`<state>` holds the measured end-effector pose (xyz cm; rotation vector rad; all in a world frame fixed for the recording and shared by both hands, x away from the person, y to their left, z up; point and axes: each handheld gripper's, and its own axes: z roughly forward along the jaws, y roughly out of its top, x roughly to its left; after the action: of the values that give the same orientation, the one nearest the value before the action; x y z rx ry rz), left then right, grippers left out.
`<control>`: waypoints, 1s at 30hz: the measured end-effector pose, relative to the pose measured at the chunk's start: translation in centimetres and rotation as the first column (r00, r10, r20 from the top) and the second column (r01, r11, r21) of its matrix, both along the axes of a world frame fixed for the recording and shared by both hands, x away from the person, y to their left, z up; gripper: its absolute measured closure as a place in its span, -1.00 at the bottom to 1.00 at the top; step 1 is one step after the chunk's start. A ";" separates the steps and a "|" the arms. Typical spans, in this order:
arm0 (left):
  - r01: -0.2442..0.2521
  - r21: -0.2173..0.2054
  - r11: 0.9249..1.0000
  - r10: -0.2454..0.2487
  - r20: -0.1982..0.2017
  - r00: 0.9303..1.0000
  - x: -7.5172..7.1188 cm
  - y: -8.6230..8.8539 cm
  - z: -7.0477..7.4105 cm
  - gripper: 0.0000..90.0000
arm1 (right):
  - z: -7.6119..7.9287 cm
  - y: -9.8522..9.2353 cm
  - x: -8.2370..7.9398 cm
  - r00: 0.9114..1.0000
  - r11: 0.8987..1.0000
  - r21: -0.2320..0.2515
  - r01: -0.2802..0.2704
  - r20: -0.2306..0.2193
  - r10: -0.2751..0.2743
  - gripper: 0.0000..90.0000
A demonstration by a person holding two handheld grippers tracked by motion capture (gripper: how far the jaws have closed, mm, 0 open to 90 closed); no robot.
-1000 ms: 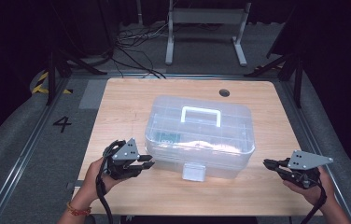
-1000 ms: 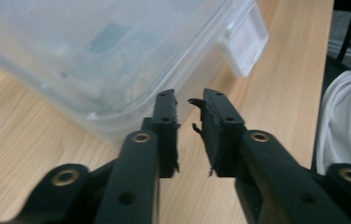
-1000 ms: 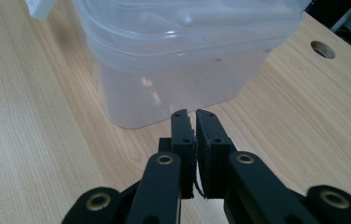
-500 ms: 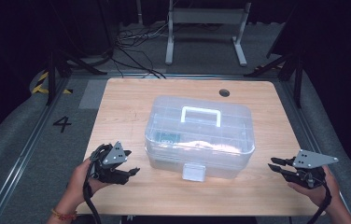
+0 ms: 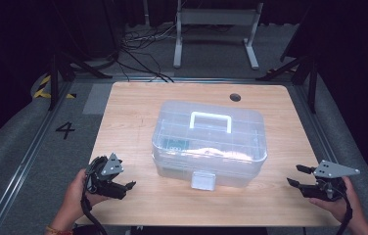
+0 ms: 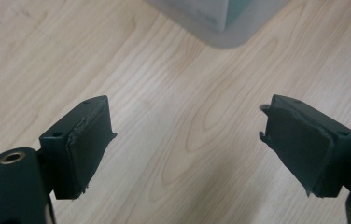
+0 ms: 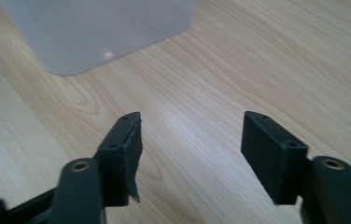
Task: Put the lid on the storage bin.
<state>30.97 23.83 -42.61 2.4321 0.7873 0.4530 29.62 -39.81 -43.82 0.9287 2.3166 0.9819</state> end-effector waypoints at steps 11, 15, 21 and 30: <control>-0.020 -0.145 0.989 0.005 -0.105 0.994 0.4 3.1 -3.2 -0.64 | -3.5 -3.1 -0.7 0.983 0.982 0.038 0.185 -0.020 -0.184 -0.45; -0.012 -0.198 0.980 -0.014 -0.130 0.991 0.1 3.9 -4.4 -0.63 | -4.4 -3.6 -0.9 0.976 0.975 0.061 0.212 -0.053 -0.209 -0.45; -0.048 -0.258 0.965 0.017 -0.124 0.992 -0.4 4.9 -5.3 -0.64 | -4.9 -3.7 -0.8 0.971 0.970 0.077 0.229 -0.082 -0.223 -0.46; -0.214 -0.217 0.952 0.205 -0.064 0.977 -1.0 4.4 -5.7 -0.70 | -5.0 -3.7 -0.6 0.969 0.968 0.100 0.231 -0.113 -0.220 -0.45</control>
<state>29.96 28.19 -48.28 2.1657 1.0609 0.3725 29.06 -43.55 -48.78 1.2838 2.1923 0.9965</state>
